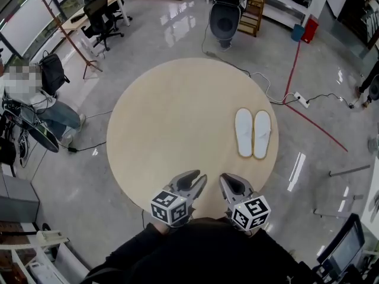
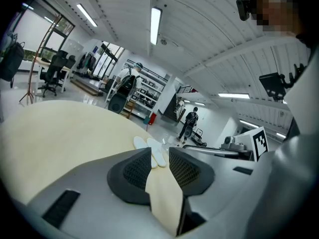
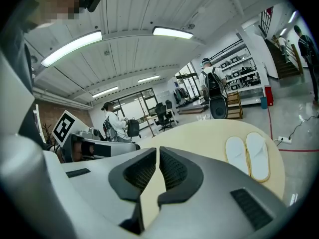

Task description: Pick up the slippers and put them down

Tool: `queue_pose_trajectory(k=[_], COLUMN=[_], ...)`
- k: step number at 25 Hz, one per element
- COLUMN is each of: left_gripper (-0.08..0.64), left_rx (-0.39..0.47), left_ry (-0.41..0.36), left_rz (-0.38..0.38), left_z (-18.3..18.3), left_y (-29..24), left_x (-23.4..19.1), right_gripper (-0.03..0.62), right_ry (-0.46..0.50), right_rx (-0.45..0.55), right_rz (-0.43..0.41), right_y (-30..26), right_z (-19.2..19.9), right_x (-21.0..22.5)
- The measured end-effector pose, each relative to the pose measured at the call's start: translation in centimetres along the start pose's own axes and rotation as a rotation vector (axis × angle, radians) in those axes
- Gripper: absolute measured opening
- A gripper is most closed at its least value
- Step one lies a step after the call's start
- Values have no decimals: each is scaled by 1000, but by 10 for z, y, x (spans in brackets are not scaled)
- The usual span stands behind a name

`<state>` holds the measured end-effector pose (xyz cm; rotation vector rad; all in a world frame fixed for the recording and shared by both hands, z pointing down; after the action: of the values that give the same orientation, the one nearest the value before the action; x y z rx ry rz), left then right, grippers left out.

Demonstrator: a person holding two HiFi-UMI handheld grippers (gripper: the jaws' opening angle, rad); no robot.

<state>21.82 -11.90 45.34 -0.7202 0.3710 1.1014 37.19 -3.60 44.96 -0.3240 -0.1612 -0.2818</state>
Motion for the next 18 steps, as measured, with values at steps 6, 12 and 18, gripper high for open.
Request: queue_pose_trajectory(k=[6, 12, 18], left_gripper=[123, 123, 123], left_rx=[10, 0, -18], left_ry=[-17, -20, -13], left_rz=[-21, -40, -46], left_z=[-7, -8, -17], left_y=[-6, -3, 7], left_x=[9, 0, -11], right_gripper=[32, 31, 31], right_ry=[7, 7, -3], right_rx=[16, 20, 10], right_rz=[-8, -17, -21], right_y=[5, -6, -20], right_z=[-8, -8, -14], right_x=[12, 10, 1])
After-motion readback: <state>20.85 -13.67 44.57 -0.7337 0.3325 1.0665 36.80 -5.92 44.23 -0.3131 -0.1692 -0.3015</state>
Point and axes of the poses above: the fingertips, and each gripper's own axes: y backward along the fingers, x to its right, z out of its underside, the point moved 8 cm from there along y, backward along the fingers, and after that the axes turned 9 degrees about y, right-handed, at the moved point
